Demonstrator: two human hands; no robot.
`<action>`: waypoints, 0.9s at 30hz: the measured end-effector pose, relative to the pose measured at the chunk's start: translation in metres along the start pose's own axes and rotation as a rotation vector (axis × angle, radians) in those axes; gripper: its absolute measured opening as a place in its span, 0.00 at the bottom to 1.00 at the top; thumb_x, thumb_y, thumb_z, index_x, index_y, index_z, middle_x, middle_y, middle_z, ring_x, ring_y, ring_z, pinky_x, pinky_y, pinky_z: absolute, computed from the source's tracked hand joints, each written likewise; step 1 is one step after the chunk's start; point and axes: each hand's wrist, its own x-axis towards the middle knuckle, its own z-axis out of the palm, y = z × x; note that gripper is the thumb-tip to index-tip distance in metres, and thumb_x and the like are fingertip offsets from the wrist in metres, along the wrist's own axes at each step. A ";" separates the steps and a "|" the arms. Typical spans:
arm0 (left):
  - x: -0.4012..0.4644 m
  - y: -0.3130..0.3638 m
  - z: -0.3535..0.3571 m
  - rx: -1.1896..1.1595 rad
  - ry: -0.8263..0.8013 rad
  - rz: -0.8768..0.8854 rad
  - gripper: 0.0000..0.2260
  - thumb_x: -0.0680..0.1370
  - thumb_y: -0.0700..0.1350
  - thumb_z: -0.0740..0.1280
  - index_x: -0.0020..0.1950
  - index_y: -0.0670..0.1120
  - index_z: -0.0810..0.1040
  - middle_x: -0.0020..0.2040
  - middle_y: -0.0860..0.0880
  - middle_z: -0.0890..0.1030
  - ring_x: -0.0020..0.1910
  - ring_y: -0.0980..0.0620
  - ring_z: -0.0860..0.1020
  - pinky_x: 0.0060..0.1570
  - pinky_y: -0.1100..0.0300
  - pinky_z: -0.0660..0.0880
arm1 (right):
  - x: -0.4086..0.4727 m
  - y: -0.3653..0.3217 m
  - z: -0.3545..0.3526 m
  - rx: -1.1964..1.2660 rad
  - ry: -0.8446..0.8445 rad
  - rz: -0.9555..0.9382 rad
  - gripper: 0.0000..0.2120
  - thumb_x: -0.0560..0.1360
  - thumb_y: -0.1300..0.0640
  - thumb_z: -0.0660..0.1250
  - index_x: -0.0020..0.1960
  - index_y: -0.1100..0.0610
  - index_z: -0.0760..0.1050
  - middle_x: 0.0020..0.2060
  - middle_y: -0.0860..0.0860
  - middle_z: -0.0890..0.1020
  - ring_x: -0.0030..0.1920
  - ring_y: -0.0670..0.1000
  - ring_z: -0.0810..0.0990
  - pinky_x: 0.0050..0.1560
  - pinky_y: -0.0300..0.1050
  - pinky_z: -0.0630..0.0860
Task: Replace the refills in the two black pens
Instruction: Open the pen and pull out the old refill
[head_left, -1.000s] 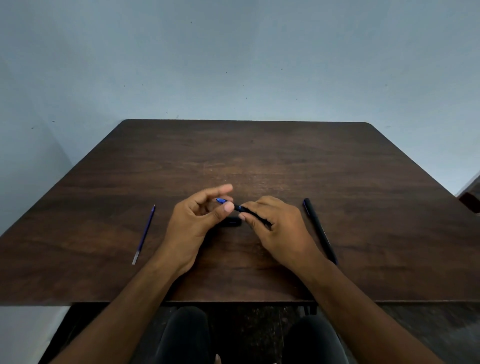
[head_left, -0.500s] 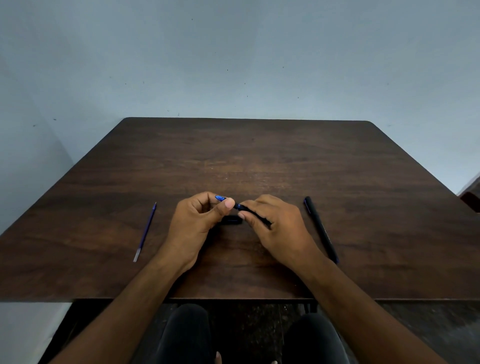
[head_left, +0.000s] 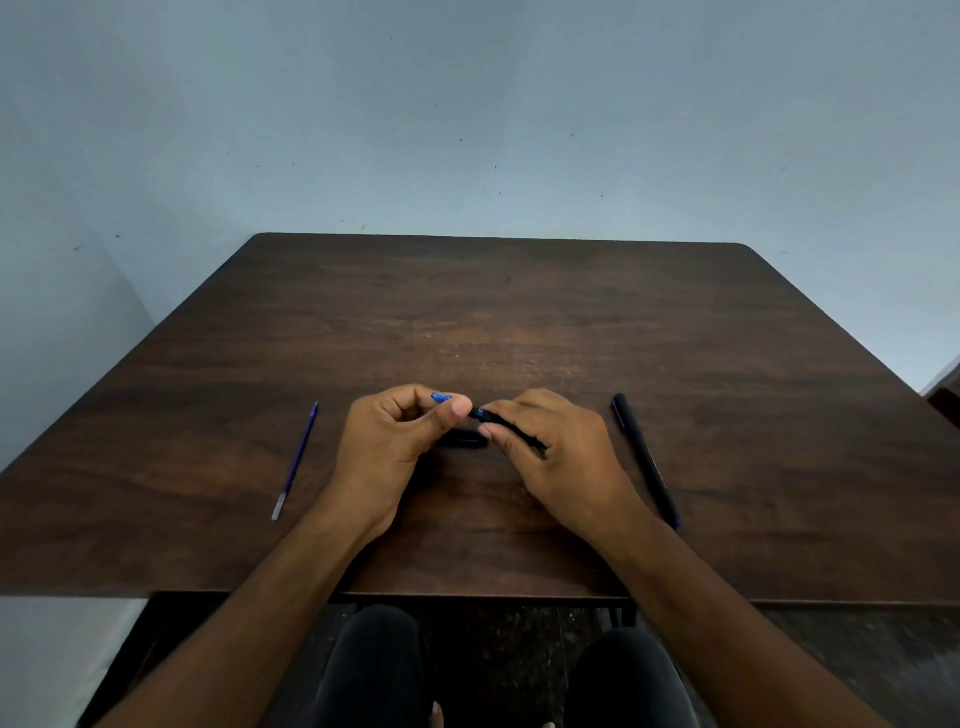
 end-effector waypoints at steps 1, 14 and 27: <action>0.000 0.000 0.000 0.007 0.009 -0.004 0.07 0.71 0.50 0.75 0.38 0.47 0.85 0.35 0.49 0.85 0.31 0.62 0.79 0.35 0.72 0.74 | 0.000 0.000 0.000 -0.001 0.000 -0.003 0.10 0.78 0.57 0.70 0.58 0.57 0.83 0.44 0.49 0.83 0.45 0.44 0.78 0.48 0.27 0.70; 0.002 -0.003 -0.007 -0.084 -0.102 0.020 0.11 0.71 0.44 0.76 0.53 0.45 0.85 0.53 0.43 0.86 0.55 0.46 0.84 0.54 0.61 0.79 | 0.000 0.000 -0.002 0.005 -0.003 0.025 0.12 0.78 0.57 0.71 0.60 0.57 0.82 0.45 0.49 0.83 0.46 0.43 0.77 0.48 0.28 0.71; 0.004 -0.001 0.000 0.060 -0.008 -0.032 0.13 0.72 0.54 0.73 0.44 0.45 0.82 0.35 0.50 0.81 0.35 0.55 0.75 0.37 0.63 0.72 | -0.001 0.001 -0.004 -0.011 0.003 0.037 0.11 0.78 0.57 0.71 0.59 0.57 0.82 0.46 0.49 0.84 0.47 0.45 0.79 0.49 0.26 0.71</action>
